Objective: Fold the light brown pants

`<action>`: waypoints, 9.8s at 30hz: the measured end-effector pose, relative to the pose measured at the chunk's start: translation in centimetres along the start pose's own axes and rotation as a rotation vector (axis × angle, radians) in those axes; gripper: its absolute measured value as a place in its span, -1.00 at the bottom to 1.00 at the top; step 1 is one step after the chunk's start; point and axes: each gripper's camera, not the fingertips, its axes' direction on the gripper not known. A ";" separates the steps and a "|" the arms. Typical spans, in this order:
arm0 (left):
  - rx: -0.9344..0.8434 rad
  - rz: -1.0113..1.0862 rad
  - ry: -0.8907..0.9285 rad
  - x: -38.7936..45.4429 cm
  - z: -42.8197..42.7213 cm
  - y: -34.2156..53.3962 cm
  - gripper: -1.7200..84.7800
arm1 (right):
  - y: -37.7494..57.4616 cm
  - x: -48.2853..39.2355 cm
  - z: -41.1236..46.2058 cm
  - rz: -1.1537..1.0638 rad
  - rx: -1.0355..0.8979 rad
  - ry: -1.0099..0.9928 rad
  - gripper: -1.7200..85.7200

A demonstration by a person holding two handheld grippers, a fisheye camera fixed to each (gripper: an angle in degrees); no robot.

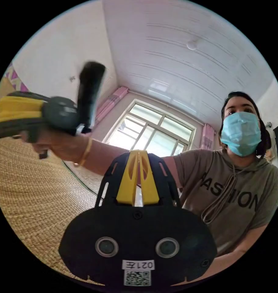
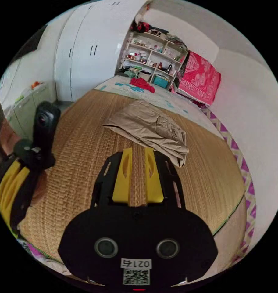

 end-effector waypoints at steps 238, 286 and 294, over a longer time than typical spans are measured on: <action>-0.237 0.012 -0.701 29.6 -4.9 34.1 -0.98 | 70.5 -43.7 -41.6 0.594 -0.304 -0.256 -0.96; 0.041 -0.733 -0.963 -6.7 3.1 36.6 -0.98 | 64.7 -42.1 -57.8 1.105 -0.154 0.690 -0.98; 0.190 -0.729 -1.090 -2.2 -3.3 37.2 -0.98 | 64.1 -42.4 -53.6 1.103 -0.174 0.602 -0.98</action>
